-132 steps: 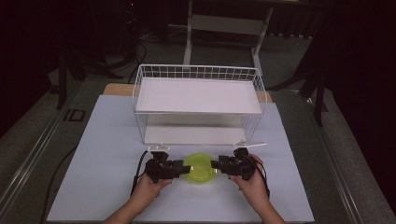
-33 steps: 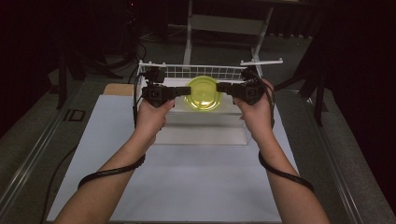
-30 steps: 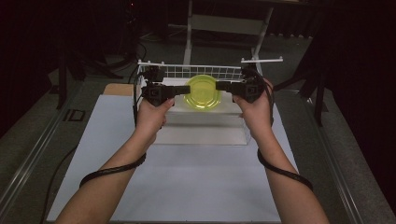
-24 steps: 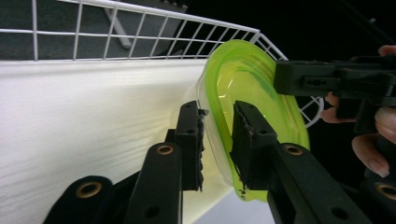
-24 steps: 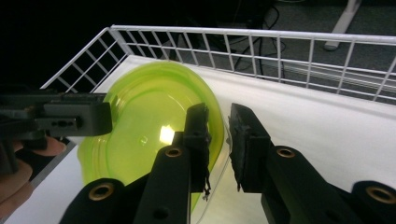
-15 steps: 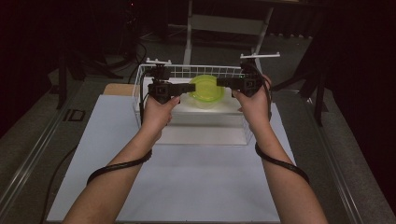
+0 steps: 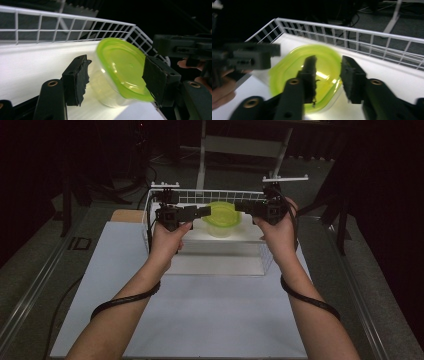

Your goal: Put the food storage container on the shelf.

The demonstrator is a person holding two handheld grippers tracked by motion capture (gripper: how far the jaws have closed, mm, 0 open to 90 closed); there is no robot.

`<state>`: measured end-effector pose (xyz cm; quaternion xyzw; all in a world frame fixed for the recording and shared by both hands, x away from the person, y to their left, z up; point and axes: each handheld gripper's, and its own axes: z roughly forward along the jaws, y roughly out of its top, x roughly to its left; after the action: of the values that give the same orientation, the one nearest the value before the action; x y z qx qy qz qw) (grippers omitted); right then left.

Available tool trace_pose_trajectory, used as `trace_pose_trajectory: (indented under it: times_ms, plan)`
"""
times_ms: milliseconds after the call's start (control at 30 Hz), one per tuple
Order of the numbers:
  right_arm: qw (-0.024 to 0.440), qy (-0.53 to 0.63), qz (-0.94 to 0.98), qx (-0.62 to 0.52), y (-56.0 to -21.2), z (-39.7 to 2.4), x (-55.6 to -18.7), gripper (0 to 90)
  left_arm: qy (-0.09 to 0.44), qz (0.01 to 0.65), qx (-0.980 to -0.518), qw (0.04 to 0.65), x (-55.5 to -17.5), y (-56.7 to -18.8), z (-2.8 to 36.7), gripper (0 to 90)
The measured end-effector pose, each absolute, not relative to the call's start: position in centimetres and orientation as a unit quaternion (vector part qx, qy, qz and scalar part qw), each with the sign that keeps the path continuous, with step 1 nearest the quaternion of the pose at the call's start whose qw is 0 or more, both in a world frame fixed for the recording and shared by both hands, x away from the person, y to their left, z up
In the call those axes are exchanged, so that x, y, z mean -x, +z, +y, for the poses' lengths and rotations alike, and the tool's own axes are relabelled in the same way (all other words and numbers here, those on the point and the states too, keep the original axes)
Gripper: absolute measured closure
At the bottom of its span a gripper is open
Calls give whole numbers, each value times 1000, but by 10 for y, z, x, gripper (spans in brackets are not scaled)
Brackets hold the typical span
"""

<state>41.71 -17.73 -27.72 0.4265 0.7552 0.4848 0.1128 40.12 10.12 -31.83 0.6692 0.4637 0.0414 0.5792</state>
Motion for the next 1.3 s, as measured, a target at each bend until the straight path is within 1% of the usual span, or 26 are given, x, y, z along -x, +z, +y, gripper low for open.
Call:
trace_pose_trajectory:
  times_ms: [67, 100, 133, 167, 233, 300, 333, 400, 500, 633, 800, 967, 1100, 1233, 1300]
  plan:
    - [107, 487, 761, -414, -277, -177, -407, 797, 43, 436, -672, 597, -394, -319, 104, 310]
    - [105, 489, 764, -408, -278, -177, -402, 864, 40, 423, -672, 606, -390, -320, 105, 289]
    - [100, 493, 765, -403, -279, -176, -397, 898, 40, 423, -672, 606, -390, -320, 105, 268]
    - [100, 493, 765, -403, -279, -176, -397, 898, 40, 412, -671, 615, -386, -321, 106, 268]
    - [89, 496, 773, -386, -284, -173, -386, 900, 60, 397, -674, 620, -377, -322, 106, 232]
    - [82, 496, 779, -374, -290, -170, -378, 900, 79, 386, -678, 621, -366, -325, 104, 151]
    - [80, 493, 785, -366, -295, -168, -373, 900, 80, 381, -680, 621, -363, -326, 104, 117]
    - [75, 489, 791, -359, -303, -166, -367, 900, 80, 366, -684, 625, -354, -333, 103, 66]
    - [69, 482, 795, -362, -318, -164, -365, 900, 91, 349, -679, 639, -340, -343, 104, 25]
    - [63, 475, 794, -375, -334, -161, -371, 900, 117, 340, -688, 630, -323, -357, 103, 22]
    - [62, 465, 793, -389, -345, -158, -382, 900, 128, 337, -696, 621, -306, -375, 101, 22]
    - [59, 465, 787, -402, -348, -158, -393, 900, 119, 343, -691, 625, -298, -384, 102, 22]
    - [68, 461, 784, -409, -346, -157, -398, 900, 108, 339, -689, 631, -296, -386, 105, 23]
    - [73, 462, 783, -410, -343, -157, -400, 900, 113, 340, -686, 633, -294, -387, 106, 22]
    - [70, 465, 781, -411, -343, -157, -398, 900, 115, 337, -693, 627, -293, -388, 105, 22]
